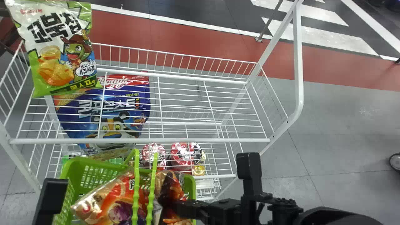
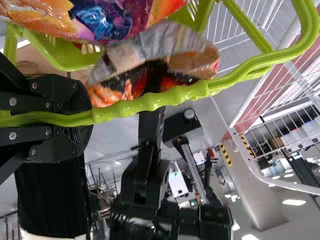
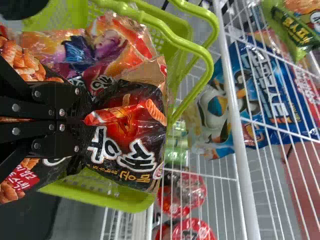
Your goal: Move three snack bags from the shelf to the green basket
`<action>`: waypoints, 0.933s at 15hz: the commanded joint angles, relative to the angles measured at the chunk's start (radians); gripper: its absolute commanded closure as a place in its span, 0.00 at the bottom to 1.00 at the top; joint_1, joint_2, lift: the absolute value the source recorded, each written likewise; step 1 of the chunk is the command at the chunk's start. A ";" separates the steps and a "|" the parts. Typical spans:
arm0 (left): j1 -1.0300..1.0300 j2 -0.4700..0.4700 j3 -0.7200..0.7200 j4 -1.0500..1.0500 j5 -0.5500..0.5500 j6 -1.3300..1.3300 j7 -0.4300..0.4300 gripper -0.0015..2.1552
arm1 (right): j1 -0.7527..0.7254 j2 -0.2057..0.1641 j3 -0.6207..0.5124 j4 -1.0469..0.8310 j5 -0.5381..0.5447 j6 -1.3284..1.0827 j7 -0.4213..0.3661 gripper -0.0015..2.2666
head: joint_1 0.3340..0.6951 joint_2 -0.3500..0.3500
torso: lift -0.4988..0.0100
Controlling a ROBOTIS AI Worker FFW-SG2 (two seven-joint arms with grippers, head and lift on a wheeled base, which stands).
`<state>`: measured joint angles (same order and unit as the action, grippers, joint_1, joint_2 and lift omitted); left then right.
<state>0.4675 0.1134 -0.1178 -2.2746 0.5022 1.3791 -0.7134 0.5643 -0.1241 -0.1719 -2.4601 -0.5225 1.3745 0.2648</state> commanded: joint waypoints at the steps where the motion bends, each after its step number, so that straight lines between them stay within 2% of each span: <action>1: 0.002 0.000 -0.006 -0.005 -0.001 0.001 0.002 0.95 | -0.015 0.001 0.003 0.038 -0.054 -0.001 0.002 0.99 | 1.00 0.00 | 0.88; 4: 0.002 0.000 -0.014 -0.011 0.001 0.004 0.002 0.95 | -0.026 0.001 0.019 0.078 -0.087 0.024 0.008 0.99 | 1.00 0.00 | 0.88; 8: 0.002 0.000 -0.019 -0.010 -0.001 0.004 0.009 0.95 | -0.040 0.003 -0.029 0.107 -0.232 0.193 0.071 0.99 | 1.00 0.00 | 0.88; 12: 0.005 0.003 -0.020 -0.011 0.001 0.004 0.008 0.95 | -0.044 0.008 -0.044 0.170 -0.222 0.048 0.071 0.99 | 1.00 0.00 | 0.88; 13: 0.005 0.003 -0.023 -0.011 -0.001 0.004 0.006 0.95 | -0.044 0.008 -0.044 0.178 -0.197 0.002 0.070 0.94 | 1.00 0.00 | 0.88; 14: 0.005 0.003 -0.026 -0.013 -0.001 0.004 0.008 0.95 | -0.044 0.009 -0.043 0.178 -0.168 -0.031 0.060 0.77 | 1.00 0.00 | 0.88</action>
<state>0.4722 0.1165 -0.1398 -2.2861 0.5021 1.3830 -0.7066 0.5204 -0.1157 -0.2151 -2.2899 -0.7267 1.4005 0.3302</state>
